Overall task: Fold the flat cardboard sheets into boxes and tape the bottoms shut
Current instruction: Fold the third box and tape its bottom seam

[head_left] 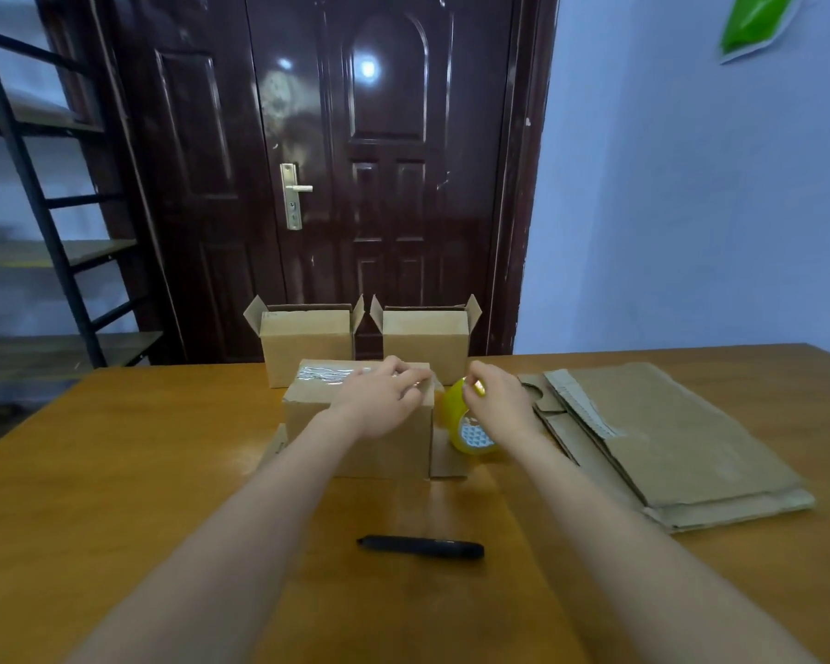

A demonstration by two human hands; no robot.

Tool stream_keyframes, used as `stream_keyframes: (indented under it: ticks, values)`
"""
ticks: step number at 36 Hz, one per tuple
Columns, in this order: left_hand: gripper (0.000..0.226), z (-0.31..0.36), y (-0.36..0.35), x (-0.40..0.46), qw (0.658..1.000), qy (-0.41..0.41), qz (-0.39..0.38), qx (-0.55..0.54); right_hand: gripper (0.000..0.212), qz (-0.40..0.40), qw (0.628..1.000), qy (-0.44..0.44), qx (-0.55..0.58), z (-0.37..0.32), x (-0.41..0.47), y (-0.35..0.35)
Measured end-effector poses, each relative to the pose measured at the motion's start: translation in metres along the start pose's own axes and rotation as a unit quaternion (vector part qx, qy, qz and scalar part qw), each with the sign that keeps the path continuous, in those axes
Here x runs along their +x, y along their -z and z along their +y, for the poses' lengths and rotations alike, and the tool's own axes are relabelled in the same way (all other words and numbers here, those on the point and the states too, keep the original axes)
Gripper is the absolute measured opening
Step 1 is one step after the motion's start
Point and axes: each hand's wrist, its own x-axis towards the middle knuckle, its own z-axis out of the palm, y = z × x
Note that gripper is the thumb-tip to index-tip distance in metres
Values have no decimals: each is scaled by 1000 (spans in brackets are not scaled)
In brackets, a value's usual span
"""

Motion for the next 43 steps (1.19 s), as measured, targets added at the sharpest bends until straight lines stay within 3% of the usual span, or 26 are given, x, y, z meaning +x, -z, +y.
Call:
stream_keyframes:
  ticks: [12, 21, 26, 37, 43]
  values:
    - [43, 24, -6, 14, 992, 24, -10, 121, 16, -2, 999, 19, -38, -2, 3, -14]
    - [37, 26, -10, 14, 996, 25, 0, 89, 18, -4, 1000, 14, -9, 7, 8, -14]
    - [56, 24, -15, 14, 995, 30, 32, 89, 18, -9, 1000, 16, -10, 7, 8, -14]
    - [34, 30, -12, 11, 995, 26, 34, 92, 17, -7, 1000, 19, -3, 5, 4, -9]
    - [40, 25, -15, 10, 995, 21, 46, 82, 18, -22, 1000, 8, 17, -1, -5, -8]
